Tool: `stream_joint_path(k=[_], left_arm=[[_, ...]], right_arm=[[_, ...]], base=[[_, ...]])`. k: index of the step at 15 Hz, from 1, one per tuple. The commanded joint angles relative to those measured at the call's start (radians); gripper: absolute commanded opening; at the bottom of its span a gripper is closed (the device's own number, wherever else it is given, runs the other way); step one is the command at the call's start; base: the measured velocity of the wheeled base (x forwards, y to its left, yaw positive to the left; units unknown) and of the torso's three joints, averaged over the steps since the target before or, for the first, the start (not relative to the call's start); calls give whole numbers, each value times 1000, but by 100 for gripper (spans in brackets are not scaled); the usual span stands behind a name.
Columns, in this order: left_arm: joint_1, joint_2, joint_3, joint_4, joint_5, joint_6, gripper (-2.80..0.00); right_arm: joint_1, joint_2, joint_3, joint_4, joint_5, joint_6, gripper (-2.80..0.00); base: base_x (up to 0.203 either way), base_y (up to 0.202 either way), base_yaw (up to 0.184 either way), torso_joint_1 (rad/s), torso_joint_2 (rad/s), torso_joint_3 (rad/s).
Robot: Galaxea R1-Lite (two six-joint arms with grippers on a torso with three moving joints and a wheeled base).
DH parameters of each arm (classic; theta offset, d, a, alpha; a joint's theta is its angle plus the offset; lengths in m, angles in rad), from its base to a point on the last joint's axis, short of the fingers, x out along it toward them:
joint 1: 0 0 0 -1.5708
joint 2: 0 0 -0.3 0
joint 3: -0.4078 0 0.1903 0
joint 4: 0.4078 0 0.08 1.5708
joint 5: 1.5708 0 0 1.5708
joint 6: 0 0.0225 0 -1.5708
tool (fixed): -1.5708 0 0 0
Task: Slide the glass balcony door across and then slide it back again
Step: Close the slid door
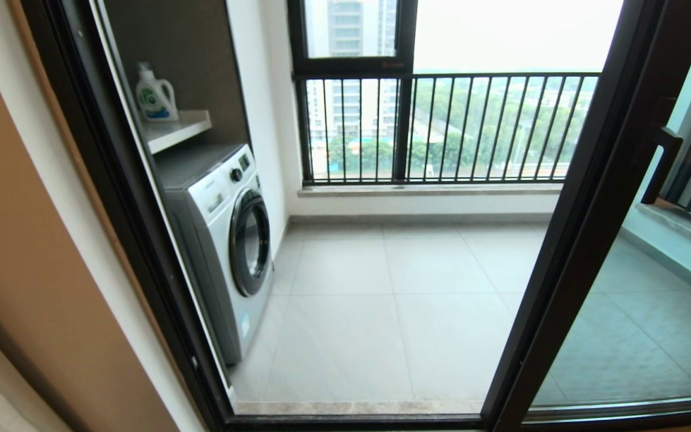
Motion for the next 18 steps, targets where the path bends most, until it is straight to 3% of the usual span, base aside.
stream_joint_path(k=[1, 10, 18], left_arm=[[0, 1, 0, 0, 0, 1, -280], [0, 1, 0, 0, 0, 1, -280], [0, 1, 0, 0, 0, 1, -280]], right_arm=[[-49, 78, -35, -3, 3, -1, -280], [-86, 385, -299, -85, 7, -2, -280], [48, 422, -337, -84, -8, -3, -280]], base=[[0, 0, 0, 0, 0, 0], [0, 0, 0, 0, 0, 0], [0, 0, 0, 0, 0, 0]])
